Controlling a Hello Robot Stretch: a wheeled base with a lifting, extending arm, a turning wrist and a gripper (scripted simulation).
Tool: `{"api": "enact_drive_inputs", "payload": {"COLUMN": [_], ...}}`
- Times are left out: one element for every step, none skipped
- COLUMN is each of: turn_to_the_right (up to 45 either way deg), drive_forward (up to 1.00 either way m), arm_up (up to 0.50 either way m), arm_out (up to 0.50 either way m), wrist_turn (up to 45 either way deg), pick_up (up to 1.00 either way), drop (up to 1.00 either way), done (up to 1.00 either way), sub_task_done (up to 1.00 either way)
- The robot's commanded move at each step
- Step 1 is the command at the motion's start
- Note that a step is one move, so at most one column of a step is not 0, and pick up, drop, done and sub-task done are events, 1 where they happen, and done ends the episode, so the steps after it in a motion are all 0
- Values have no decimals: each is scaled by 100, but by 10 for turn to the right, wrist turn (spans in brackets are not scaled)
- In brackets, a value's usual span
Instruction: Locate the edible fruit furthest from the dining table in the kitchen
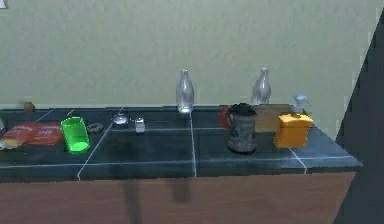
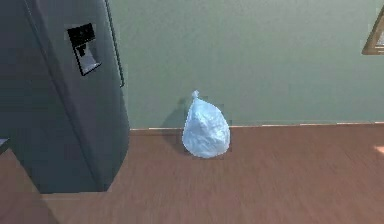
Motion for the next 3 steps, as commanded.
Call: {"api": "enact_drive_inputs", "payload": {"turn_to_the_right": [90, 30, 0], "drive_forward": [0, 0, 95], "arm_up": [0, 0, 0], "arm_out": [0, 0, 0], "wrist_turn": [0, 0, 0], "pick_up": [0, 0, 0], "drop": [0, 0, 0], "done": [0, 0, 0], "sub_task_done": [0, 0, 0]}}
